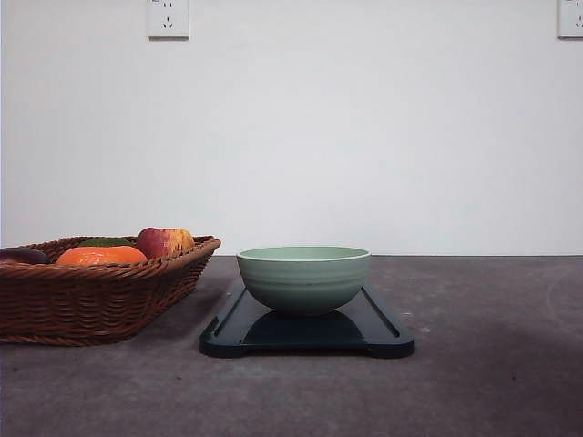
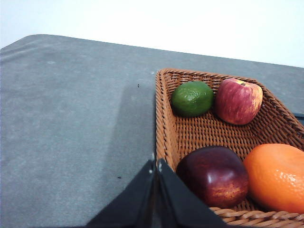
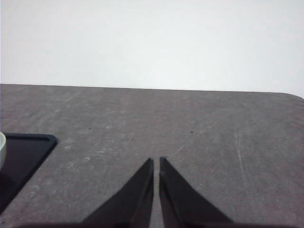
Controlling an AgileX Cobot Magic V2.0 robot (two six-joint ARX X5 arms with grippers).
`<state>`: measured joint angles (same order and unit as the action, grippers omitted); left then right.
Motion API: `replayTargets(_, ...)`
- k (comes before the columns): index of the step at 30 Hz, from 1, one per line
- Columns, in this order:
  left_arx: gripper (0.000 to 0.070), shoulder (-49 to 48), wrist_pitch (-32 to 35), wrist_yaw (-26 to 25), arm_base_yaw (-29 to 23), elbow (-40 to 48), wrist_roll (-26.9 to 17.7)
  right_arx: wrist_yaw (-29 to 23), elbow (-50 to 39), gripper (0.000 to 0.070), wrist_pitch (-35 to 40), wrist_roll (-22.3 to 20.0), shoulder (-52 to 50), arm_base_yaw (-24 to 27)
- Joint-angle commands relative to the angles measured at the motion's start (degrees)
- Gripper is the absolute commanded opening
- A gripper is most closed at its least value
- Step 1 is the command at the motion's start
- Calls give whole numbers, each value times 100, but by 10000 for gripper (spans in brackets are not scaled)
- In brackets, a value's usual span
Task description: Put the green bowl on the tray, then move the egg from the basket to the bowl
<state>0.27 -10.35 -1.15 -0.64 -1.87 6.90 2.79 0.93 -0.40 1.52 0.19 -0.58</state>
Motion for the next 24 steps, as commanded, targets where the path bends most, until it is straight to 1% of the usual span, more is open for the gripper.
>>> replayTargets(1,0,-9,-37,28,-13,111,0,-2,-26,15,88,63,2,7)
replayTargets(24,0,-9,-37,28,-13,111,0,-2,-26,15,90,63,2,7)
